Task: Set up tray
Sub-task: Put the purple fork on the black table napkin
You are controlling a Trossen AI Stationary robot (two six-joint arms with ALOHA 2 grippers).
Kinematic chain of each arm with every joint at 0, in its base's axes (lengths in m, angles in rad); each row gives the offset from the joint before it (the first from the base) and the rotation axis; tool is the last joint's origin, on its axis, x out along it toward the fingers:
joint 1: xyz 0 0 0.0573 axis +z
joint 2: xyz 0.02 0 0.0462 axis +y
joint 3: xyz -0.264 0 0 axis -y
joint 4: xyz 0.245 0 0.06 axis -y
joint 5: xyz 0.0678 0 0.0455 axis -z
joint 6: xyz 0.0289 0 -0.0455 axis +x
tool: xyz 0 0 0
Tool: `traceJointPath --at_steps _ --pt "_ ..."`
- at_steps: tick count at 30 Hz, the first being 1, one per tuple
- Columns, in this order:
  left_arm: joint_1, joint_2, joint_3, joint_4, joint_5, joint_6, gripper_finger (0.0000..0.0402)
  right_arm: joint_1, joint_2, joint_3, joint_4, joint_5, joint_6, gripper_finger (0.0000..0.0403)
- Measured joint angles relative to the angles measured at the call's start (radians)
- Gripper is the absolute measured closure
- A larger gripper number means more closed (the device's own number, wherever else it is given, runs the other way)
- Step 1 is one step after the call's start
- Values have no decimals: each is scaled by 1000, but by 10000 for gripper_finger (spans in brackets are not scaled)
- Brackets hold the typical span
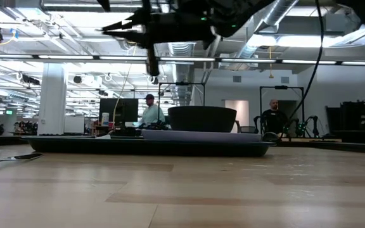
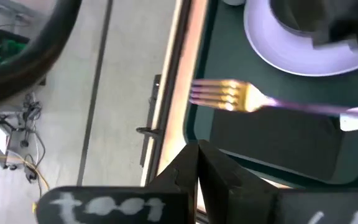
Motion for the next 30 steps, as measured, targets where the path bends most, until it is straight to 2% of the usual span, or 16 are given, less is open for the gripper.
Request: traceJointPath --at_steps 17,30 --pt "57 -143 0 -1 -45 -28 402 21 270 405 -316 77 114 403" --pt "57 -166 0 -1 -113 -45 401 21 397 549 -468 151 264 403"
